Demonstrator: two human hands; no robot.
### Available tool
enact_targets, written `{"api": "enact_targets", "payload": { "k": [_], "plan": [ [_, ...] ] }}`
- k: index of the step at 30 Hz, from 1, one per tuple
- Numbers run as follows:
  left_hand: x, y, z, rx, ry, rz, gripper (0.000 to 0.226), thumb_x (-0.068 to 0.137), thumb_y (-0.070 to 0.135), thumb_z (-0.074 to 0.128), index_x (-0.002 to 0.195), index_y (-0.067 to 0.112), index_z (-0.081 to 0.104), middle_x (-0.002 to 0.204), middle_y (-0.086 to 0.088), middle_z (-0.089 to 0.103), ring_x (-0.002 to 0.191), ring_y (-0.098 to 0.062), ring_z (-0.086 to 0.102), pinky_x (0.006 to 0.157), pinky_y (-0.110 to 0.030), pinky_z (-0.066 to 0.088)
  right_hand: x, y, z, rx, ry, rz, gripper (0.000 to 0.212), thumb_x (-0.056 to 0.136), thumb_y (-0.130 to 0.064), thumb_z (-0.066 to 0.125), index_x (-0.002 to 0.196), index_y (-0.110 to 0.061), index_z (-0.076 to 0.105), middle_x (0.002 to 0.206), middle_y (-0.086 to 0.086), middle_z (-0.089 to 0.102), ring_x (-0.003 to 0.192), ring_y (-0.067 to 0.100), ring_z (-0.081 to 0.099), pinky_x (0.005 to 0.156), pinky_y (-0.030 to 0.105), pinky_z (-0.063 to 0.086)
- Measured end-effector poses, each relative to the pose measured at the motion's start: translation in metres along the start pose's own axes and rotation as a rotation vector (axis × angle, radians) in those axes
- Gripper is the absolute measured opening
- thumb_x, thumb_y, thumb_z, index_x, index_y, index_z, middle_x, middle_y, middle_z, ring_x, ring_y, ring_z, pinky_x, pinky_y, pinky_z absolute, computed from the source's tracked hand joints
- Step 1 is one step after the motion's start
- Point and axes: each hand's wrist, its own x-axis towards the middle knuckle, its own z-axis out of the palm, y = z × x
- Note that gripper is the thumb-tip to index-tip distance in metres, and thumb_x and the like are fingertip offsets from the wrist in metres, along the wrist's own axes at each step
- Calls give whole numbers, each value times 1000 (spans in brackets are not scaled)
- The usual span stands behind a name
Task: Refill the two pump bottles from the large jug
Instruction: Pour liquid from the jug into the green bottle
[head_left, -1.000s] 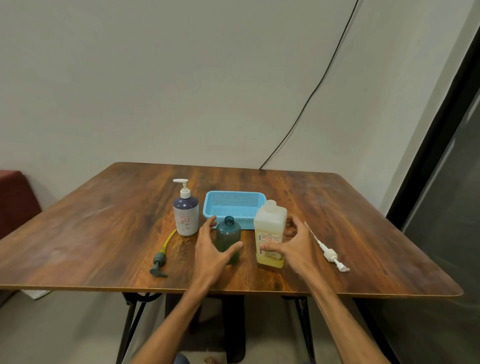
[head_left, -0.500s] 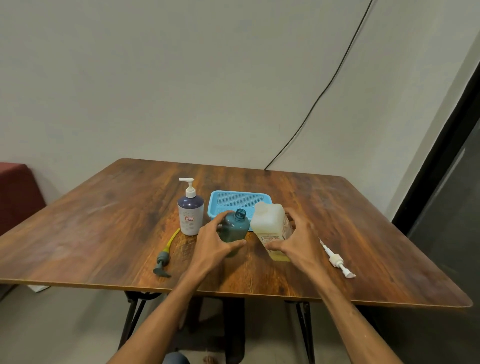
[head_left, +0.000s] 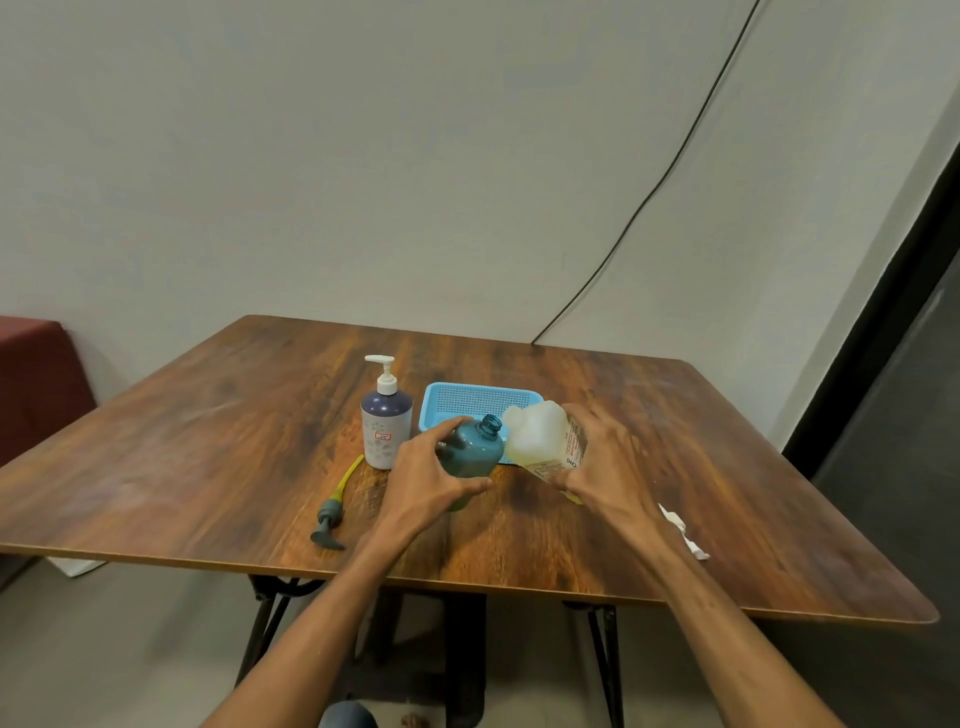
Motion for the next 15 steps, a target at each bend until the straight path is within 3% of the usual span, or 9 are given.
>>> {"api": "enact_targets", "payload": {
  "k": [7,15],
  "plan": [
    [-1,2,-2,16,-21,-6,81,64,28,90,136,28,53,113,11,55,101,-8,55,72,-8,45,5,-3,-6,-158,-4,-21,81,59,-38,89,132,-26,57,112,0,61,99,21,60,71,28,45],
    [-3,2,-4,33,-24,-19,82,64,28,90,137,27,53,110,12,55,100,-9,56,70,-8,46,9,-7,-15,-256,-51,-48,79,61,-31,86,133,-25,56,114,1,59,94,25,63,76,34,53]
  ]
}}
